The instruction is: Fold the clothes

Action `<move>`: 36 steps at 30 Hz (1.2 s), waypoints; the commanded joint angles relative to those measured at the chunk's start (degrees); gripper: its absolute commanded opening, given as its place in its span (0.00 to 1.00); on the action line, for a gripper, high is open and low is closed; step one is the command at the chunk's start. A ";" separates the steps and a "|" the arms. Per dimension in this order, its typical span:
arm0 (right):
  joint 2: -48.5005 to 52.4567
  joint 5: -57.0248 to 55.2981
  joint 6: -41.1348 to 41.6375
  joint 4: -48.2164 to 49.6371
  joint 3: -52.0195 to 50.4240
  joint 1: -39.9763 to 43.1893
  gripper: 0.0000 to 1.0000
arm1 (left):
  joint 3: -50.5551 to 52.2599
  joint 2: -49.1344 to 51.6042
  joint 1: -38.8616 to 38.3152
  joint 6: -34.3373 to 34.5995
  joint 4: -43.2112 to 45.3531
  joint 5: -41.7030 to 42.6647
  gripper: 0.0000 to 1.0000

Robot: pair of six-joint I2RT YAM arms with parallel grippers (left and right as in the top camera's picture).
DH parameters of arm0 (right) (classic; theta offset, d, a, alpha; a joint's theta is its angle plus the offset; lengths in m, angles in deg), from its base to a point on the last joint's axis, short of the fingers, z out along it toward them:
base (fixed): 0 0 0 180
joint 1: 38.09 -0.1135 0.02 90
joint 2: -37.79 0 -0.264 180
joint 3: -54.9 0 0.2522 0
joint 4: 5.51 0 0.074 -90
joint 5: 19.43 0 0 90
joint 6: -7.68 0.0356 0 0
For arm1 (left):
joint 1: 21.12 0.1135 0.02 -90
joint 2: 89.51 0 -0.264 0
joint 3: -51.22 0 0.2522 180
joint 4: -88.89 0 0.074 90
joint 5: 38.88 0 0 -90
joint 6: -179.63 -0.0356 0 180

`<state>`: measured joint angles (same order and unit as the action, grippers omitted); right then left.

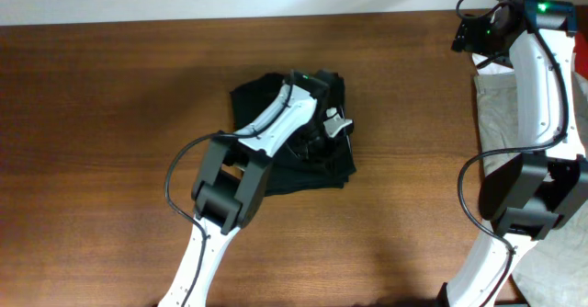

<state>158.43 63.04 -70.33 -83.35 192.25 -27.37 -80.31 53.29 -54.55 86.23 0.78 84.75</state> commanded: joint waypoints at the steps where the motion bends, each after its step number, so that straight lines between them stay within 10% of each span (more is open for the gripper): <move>1: -0.57 -0.68 0.48 0.02 0.72 -0.20 0.99 | -0.42 1.27 -0.68 -0.33 -0.79 3.28 0.01; 8: -0.57 -0.68 0.48 0.02 0.72 -0.20 0.99 | -12.96 -6.91 4.00 -5.49 -10.45 1.36 0.01; 13: -0.57 -0.68 0.48 0.02 0.72 -0.20 0.99 | -16.17 -8.68 13.05 -2.58 -10.19 -10.19 0.23; 15: -0.57 -0.68 0.48 0.02 0.72 -0.20 0.99 | -11.74 -8.66 16.76 -2.60 -4.83 -5.88 0.01; 26: -0.57 -0.68 0.48 0.02 0.72 -0.20 0.99 | 7.37 -8.28 12.31 7.63 31.69 -7.80 0.01; 36: -0.57 -0.68 0.48 0.02 0.72 -0.20 0.99 | 8.39 -2.23 12.59 7.69 41.31 -14.45 0.01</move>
<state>158.43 63.04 -70.33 -83.35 192.25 -27.37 -72.18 47.59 -42.27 93.60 41.44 73.14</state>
